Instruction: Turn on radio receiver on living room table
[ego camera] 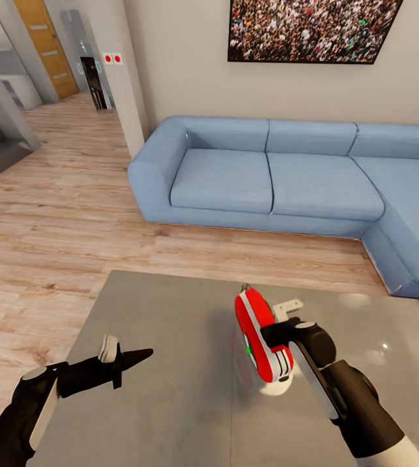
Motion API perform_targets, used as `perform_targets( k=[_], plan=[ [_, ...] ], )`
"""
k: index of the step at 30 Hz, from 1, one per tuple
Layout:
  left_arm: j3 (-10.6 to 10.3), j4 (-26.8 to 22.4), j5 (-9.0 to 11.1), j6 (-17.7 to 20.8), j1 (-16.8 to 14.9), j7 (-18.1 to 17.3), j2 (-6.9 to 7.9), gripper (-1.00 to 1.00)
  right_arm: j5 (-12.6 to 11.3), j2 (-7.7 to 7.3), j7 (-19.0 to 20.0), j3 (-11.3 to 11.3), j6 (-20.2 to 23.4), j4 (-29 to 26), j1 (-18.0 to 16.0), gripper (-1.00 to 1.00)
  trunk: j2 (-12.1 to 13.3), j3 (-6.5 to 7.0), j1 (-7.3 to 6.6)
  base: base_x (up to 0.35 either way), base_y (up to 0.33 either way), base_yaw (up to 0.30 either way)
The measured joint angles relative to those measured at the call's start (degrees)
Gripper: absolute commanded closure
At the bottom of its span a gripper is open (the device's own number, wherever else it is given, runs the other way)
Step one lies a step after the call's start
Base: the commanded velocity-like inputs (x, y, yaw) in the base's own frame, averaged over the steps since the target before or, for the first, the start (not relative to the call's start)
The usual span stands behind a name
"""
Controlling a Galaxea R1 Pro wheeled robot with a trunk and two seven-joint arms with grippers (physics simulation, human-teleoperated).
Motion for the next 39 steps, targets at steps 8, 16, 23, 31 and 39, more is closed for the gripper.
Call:
perform_targets(
  k=[8,16,23,31,39],
  plan=[
    [0.00,0.19,0.00,0.00,0.00,-0.06,0.00,1.00,0.19,0.03,0.25,0.09,-1.71,1.81,0.00,1.00,0.00,0.00,0.00,0.000,0.000,0.000],
    [0.00,0.20,0.00,0.00,0.00,-0.07,0.00,1.00,0.14,0.03,0.13,0.01,-3.35,2.31,-0.01,1.00,0.00,0.00,0.00,0.000,0.000,0.000],
    [0.00,0.19,0.00,0.00,0.00,0.01,0.00,1.00,0.01,0.19,0.04,1.28,-11.40,9.27,0.01,1.00,0.00,0.00,0.00,0.000,0.000,0.000],
    [0.06,1.47,0.00,0.00,0.00,0.28,-0.08,1.00,0.15,0.20,0.08,1.53,-14.82,11.77,0.01,1.00,0.00,0.00,0.00,0.000,0.000,0.000],
    [0.00,1.66,-0.08,-0.01,0.00,0.98,-0.08,1.00,0.34,0.60,0.50,1.59,-19.99,17.52,0.01,1.00,0.00,0.00,0.00,0.000,0.000,0.000]
  ],
)
